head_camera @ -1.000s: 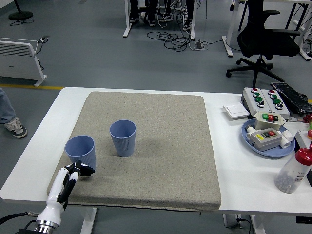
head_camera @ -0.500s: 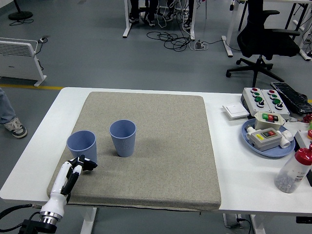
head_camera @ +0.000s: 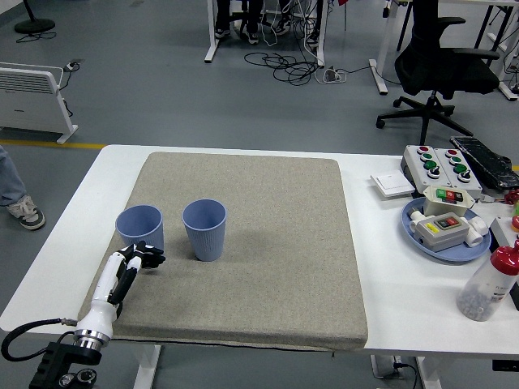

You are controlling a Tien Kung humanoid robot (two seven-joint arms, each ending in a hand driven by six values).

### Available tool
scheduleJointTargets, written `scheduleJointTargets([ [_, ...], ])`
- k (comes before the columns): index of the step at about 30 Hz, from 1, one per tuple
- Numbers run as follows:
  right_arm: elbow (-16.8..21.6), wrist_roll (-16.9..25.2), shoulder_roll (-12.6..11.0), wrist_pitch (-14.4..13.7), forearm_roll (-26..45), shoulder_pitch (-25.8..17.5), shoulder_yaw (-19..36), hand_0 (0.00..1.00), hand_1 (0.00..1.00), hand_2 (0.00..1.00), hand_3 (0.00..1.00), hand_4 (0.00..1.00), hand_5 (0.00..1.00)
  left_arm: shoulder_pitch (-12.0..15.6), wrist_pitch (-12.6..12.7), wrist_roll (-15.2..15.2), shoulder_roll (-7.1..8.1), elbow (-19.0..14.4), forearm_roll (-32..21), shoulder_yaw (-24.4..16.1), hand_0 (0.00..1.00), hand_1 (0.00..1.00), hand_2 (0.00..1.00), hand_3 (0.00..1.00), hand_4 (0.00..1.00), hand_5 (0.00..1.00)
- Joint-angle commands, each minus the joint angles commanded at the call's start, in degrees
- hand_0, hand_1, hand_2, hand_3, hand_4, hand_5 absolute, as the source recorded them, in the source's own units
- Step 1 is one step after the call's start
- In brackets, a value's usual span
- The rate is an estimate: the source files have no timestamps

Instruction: Push cup pick cup insert cup

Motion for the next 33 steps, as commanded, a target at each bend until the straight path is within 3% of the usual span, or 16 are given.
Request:
scheduleJointTargets([
  [19,0.00,-0.01,0.20,0.02,0.17,0.60,-0.67,0.725,0.663,0.675,0.595,0.105,0.552,-9.02,-1.04,-0.40,-1.10,10.04,0.81,-0.31,0.550,0.555,0.517,0.483,0.534,0.998],
  [33,0.00,-0.08,0.33,0.05,-0.10,0.72,-0.85,0.725,0.662,0.675,0.595,0.105,0.550,-13.97,-1.76,-1.02,-1.51,17.47,1.79,-1.43,0.551,0.556,0.516,0.482,0.533,0.998],
])
